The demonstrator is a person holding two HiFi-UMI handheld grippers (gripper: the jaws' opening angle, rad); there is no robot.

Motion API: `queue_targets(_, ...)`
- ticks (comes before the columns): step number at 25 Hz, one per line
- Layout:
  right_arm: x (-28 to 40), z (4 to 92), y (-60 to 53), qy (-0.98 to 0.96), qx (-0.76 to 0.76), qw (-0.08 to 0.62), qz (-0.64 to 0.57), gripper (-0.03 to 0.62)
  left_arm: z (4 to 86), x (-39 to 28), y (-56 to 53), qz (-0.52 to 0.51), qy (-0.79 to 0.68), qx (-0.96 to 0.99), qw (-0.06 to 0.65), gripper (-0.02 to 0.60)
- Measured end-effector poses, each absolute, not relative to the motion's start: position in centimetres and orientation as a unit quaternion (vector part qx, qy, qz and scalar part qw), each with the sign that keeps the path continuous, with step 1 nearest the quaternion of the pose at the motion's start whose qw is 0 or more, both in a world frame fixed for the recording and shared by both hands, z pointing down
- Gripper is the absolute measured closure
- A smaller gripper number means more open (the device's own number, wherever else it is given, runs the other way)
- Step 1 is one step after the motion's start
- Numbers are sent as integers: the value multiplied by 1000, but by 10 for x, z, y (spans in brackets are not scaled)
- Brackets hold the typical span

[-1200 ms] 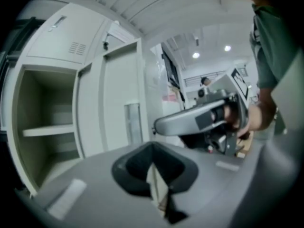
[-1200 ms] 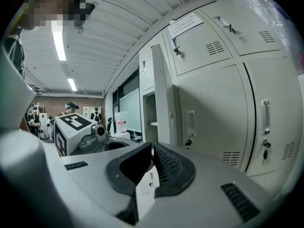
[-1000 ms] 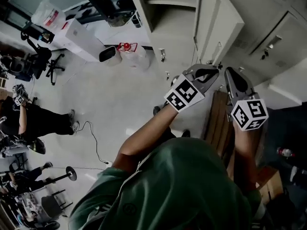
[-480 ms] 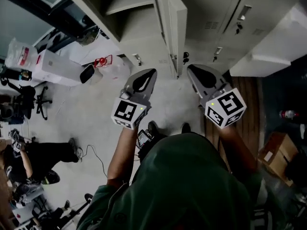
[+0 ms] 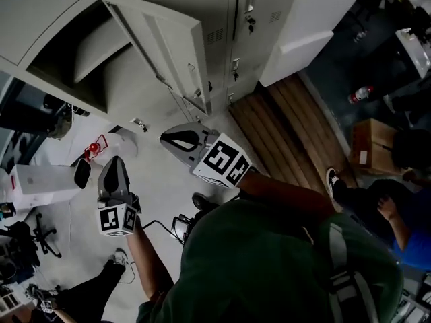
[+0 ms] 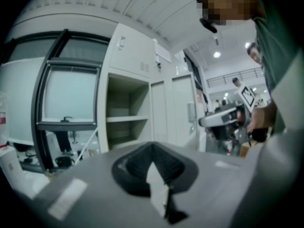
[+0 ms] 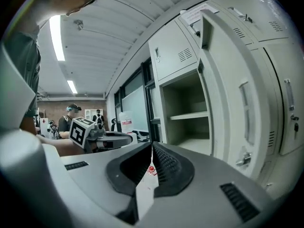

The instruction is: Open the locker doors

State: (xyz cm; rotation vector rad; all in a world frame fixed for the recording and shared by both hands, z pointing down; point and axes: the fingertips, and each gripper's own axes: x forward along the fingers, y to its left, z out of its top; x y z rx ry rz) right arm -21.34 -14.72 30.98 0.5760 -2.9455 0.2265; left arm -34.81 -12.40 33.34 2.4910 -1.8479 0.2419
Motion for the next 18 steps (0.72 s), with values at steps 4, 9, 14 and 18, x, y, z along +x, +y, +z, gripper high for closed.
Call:
queue_targets(4,-247,321,-148,-973,200,80,80,588,337,-386,-124,73,-595,800,18,594)
queue_targets(9,-279,340,-156,-968,219,92,79,588,355,-423,-126,66,-594,802,23,594)
queue_targets(14,-304,356,-169,-964,232,103,81,588,364,-452,-134,61,-598,799,22,594)
queue_targets(18,-320,368,-180,-961,238,112,87,588,373,-467,-138,59,-598,799,27,594)
